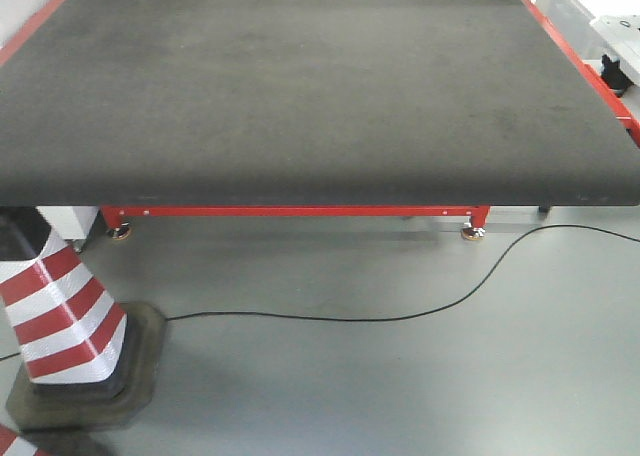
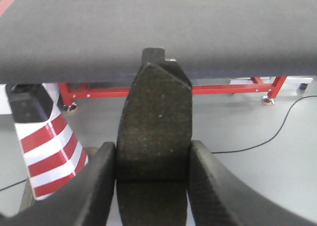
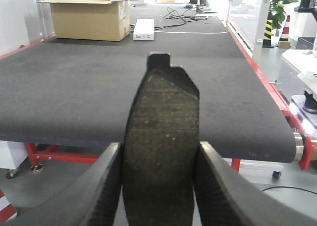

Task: Move and align brake pads A on conveyor
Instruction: 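Turn and drive up to the black conveyor belt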

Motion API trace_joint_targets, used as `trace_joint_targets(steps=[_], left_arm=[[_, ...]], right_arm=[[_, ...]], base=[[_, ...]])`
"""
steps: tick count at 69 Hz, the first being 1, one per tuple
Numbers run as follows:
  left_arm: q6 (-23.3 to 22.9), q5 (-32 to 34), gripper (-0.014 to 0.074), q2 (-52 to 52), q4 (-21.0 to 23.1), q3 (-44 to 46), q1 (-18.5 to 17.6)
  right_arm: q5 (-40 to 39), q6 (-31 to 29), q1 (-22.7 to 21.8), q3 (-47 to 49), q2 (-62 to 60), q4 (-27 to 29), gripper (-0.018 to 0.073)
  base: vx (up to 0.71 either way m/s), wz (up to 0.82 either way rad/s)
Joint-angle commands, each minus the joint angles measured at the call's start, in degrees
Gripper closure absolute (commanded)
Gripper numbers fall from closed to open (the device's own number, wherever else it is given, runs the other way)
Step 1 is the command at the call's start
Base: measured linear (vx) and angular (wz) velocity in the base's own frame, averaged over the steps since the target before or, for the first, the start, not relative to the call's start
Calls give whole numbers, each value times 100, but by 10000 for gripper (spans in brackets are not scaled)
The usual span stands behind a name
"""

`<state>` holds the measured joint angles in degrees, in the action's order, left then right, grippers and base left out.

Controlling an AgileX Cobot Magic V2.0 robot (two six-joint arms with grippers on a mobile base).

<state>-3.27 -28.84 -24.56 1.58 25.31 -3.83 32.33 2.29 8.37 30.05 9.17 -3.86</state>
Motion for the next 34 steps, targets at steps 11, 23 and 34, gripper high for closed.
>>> trace_joint_targets(steps=[11,23,34], left_arm=[[-20,527,602,-1,49,175,-35],[-20,505,602,-1,49,175,-35],[-20,505,602,-1,49,175,-35]], right_arm=[[-563,-42,-20,147,84,-45,564],[-568,-42,-20,147,84,-45,564],[-568,-42,-20,147,84,-45,564]], base=[[15,-15],[24,-21],[32,-11]])
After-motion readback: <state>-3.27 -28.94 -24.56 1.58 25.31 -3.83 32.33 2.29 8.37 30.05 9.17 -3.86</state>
